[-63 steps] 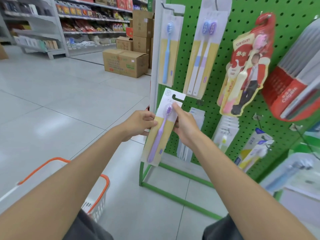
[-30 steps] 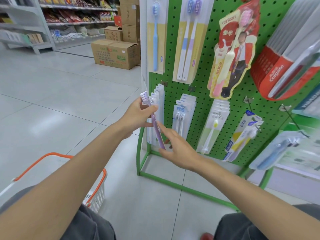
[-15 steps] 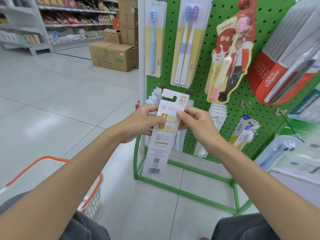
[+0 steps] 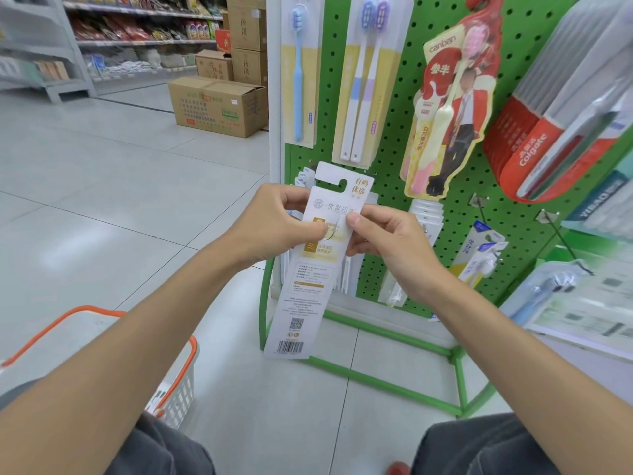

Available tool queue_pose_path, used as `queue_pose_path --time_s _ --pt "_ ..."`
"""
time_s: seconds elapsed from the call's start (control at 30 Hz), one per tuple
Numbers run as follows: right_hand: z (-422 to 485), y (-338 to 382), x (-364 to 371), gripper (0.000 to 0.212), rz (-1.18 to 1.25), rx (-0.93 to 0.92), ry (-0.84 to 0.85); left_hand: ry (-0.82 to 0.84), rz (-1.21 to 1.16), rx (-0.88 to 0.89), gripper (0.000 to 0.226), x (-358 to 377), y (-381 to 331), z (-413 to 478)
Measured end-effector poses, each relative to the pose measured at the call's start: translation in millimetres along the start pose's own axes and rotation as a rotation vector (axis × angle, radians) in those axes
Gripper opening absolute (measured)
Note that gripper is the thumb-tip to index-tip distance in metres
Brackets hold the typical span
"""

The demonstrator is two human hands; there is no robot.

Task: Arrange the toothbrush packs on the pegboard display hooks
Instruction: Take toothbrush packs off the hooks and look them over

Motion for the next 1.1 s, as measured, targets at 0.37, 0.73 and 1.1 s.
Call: queue_pose_path --time_s 0.37,0.73,1.1 --pt "0 -12 2 0.019 0.028 0.053 -0.015 -0.006 0.123 0.017 0.033 -1 -2 -2" --pt "3 -19 -3 0.013 0.200 0.099 -0.069 0.332 -0.118 -0.426 0.080 15 66 -12" --pt "-2 -24 -7 0.053 0.620 0.272 -0.139 0.456 0.014 -0.770 0.084 26 126 -41"
Point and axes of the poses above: each hand's wrist, its own z-axis towards the middle knuckle, its own x-axis out of the palm, y = z × x, the point moved 10 cm from there along z, towards the middle knuckle, and after that the axes turned 2 degrees about x, right-handed, at the moved point
